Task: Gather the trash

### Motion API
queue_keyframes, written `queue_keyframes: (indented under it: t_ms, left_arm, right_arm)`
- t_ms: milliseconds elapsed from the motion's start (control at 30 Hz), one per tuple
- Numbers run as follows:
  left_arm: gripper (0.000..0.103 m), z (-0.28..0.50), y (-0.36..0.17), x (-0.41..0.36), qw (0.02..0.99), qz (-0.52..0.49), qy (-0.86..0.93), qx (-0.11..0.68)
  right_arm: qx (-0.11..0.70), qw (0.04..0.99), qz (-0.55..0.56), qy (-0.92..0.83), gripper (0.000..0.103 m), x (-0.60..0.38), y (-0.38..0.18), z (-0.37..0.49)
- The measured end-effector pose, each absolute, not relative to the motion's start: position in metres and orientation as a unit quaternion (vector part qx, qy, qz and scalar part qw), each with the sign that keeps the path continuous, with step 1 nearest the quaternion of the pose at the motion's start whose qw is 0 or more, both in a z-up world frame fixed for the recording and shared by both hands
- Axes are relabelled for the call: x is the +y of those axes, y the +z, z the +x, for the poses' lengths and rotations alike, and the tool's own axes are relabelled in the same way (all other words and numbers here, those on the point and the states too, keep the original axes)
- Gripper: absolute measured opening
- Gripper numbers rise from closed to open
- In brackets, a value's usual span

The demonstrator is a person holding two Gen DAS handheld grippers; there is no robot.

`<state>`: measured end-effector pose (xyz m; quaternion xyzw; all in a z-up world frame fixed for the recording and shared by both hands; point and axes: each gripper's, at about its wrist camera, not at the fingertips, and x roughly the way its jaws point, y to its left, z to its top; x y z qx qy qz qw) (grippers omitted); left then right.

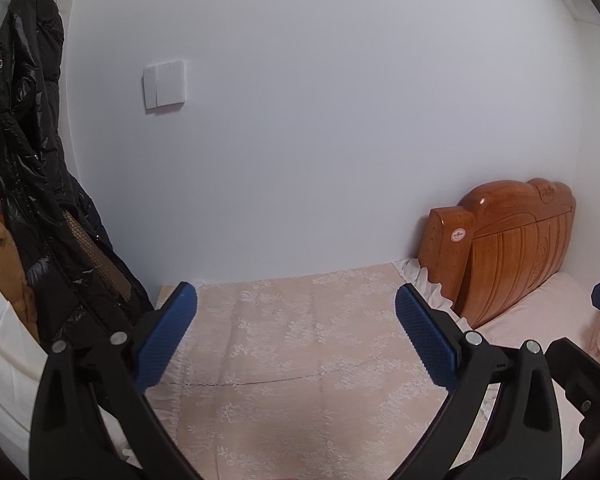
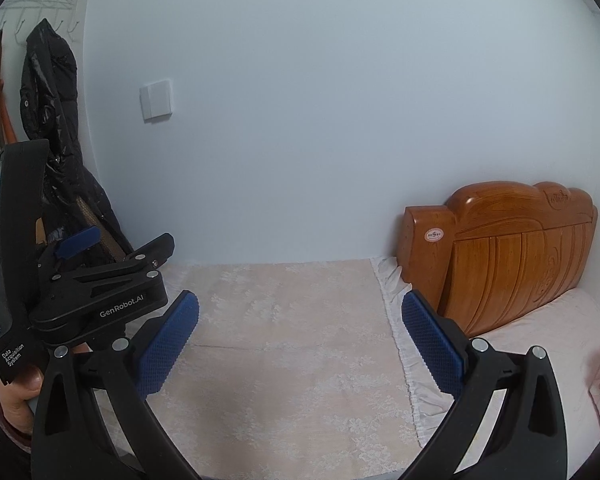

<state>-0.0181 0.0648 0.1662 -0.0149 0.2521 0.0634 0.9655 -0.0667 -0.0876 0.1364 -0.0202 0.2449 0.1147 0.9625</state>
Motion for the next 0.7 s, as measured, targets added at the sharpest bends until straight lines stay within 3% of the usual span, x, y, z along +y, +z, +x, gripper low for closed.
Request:
queue_keyframes:
  t_ms: [700]
  left_arm:
    - [0.095,-0.008,0.158,0.068,0.961,-0.015,0.057,0.27]
  right_arm:
    - [0.262,0.96,0.0,0.103,0.101,-0.096,0.128,-0.055]
